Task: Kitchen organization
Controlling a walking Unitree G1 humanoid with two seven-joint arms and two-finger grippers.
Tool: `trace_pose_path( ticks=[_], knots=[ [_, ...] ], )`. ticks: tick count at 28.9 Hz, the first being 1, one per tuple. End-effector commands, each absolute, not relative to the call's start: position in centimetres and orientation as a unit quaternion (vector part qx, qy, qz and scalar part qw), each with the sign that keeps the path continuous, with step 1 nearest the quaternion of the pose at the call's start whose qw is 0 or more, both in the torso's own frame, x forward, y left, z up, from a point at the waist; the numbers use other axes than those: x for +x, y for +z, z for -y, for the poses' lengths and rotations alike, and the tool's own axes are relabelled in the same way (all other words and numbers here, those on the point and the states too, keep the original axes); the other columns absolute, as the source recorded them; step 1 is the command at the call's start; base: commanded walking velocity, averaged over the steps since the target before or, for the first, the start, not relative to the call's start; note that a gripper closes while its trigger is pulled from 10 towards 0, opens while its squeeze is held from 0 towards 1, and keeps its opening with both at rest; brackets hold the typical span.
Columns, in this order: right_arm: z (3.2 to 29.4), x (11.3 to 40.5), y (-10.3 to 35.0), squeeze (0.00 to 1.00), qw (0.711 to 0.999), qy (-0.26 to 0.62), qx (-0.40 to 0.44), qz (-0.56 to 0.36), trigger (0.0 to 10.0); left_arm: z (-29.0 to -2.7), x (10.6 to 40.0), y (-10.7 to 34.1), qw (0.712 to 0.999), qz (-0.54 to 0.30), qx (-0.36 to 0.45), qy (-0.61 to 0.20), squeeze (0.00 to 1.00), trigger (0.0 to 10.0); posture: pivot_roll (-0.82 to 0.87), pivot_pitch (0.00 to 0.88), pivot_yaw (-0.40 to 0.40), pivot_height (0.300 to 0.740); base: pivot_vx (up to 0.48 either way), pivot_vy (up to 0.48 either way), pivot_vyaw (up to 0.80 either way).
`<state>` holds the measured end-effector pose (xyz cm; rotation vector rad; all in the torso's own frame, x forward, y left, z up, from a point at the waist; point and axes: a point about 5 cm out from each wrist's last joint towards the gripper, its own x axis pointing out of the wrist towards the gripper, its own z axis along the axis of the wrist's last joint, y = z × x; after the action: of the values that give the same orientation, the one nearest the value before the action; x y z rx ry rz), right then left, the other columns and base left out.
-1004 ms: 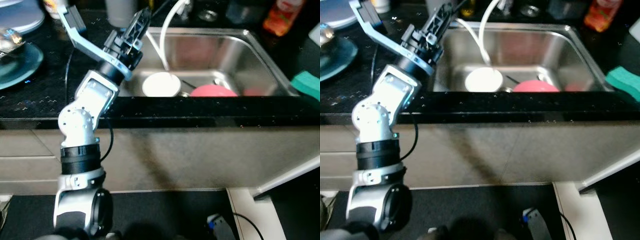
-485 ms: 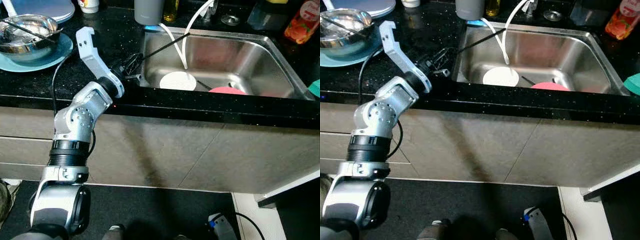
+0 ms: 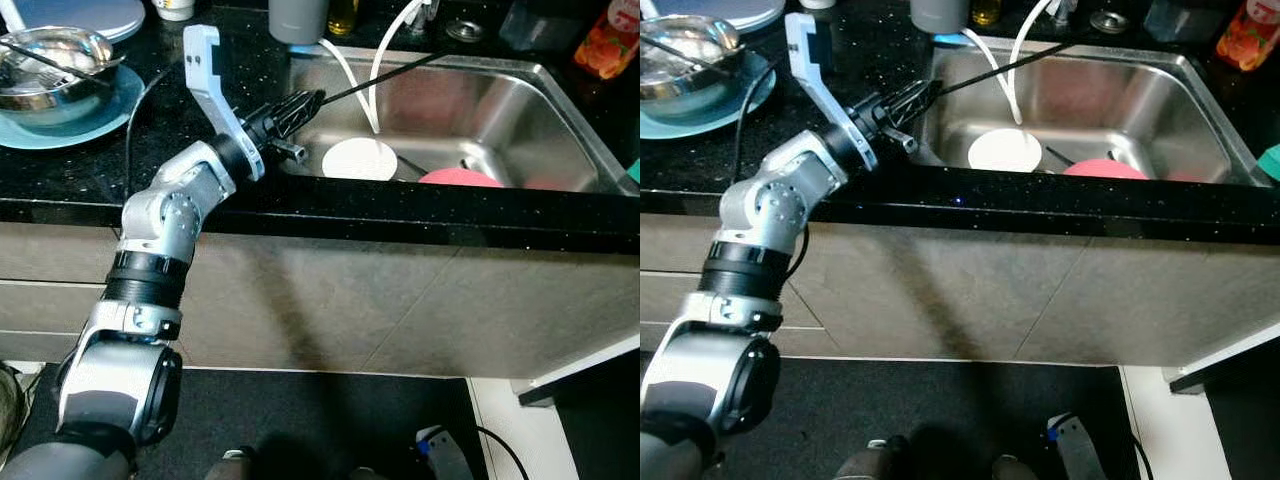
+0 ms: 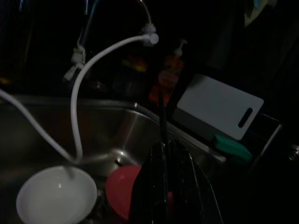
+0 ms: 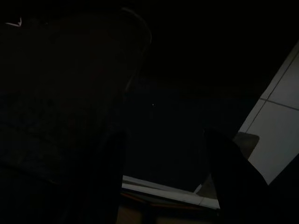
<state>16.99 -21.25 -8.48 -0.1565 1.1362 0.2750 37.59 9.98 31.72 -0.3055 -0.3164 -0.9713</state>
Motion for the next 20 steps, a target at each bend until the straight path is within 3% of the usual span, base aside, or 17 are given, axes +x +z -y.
trace_pose_path(
  ticks=[1,10,11,14,16,20],
  knots=[
    [21.0,15.6,-9.1,0.0,0.821,0.13,-0.061,-0.553,10.0,-9.8,37.7,32.0,0.853,0.163,-0.139,-0.476,1.0,10.0,-0.01,0.226,-0.038,0.74,0.0,0.0,0.0],
    [21.1,15.6,-9.1,0.0,0.824,0.124,-0.055,-0.55,10.0,-10.0,37.8,33.4,0.834,0.193,-0.162,-0.49,1.0,10.0,-0.01,0.229,-0.033,0.74,0.0,0.0,0.0],
    [21.1,15.6,-9.1,0.0,0.825,0.124,-0.053,-0.549,10.0,-10.4,37.3,34.1,0.818,0.211,-0.185,-0.502,0.0,10.0,-0.01,0.227,-0.032,0.74,0.0,0.0,0.0],
    [20.9,15.8,-9.0,0.0,0.828,0.126,-0.049,-0.544,10.0,-12.0,35.5,36.0,0.768,0.27,-0.244,-0.527,0.0,10.0,0.0,0.221,-0.033,0.74,0.0,0.0,0.0],
    [20.8,15.9,-9.0,0.0,0.829,0.129,-0.049,-0.541,10.0,-12.6,34.8,36.4,0.756,0.285,-0.26,-0.529,0.0,10.0,0.0,0.22,-0.033,0.74,0.0,0.0,0.0],
    [20.6,16.1,-8.9,0.0,0.833,0.138,-0.047,-0.533,10.0,-13.3,34.2,36.1,0.786,0.302,-0.243,-0.482,0.0,10.0,0.01,0.214,-0.034,0.74,0.0,0.0,0.4]
  ],
)
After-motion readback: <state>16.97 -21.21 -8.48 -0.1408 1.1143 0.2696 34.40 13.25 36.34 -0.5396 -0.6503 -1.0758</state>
